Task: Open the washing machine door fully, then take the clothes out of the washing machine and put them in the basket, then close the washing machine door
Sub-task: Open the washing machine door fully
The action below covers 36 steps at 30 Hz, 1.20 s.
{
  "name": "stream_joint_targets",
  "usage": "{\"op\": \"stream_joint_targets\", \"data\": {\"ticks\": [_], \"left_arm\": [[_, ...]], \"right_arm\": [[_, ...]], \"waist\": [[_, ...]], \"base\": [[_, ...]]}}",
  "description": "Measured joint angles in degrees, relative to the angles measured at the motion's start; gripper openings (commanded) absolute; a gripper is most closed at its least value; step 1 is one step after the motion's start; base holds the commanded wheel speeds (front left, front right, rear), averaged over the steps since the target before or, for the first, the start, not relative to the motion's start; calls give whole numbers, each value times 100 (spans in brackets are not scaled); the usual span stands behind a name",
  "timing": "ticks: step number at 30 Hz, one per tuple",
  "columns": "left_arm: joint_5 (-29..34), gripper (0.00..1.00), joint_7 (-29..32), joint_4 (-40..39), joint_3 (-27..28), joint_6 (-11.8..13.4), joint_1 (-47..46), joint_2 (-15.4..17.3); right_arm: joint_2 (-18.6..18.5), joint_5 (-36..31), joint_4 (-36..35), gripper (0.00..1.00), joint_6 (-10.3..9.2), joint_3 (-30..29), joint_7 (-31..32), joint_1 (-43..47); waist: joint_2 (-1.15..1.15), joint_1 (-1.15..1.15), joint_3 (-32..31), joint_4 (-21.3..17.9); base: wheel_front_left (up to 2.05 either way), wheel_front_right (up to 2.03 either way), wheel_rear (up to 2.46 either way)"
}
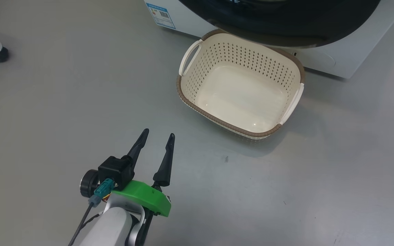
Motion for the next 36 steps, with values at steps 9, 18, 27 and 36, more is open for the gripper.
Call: {"op": "stream_joint_targets", "data": {"ticks": [9, 18, 27, 36], "left_arm": [[82, 100, 0, 81, 80, 15, 8, 1], [120, 100, 0, 109, 143, 15, 26, 2], [196, 100, 0, 109, 168, 14, 41, 2], [274, 100, 0, 166, 332, 14, 108, 2]], "right_arm": [[144, 53, 164, 0, 83, 30, 162, 265], [232, 53, 247, 0, 81, 60, 174, 364], [243, 53, 261, 0, 103, 56, 167, 365], [185, -218, 126, 0, 442, 191, -330, 603]], "waist": [[0, 0, -218, -86], [0, 0, -371, -180], [0, 0, -407, -236], [0, 0, -597, -310]], "base": [[0, 0, 0], [0, 0, 0], [0, 0, 0], [0, 0, 0]]}}
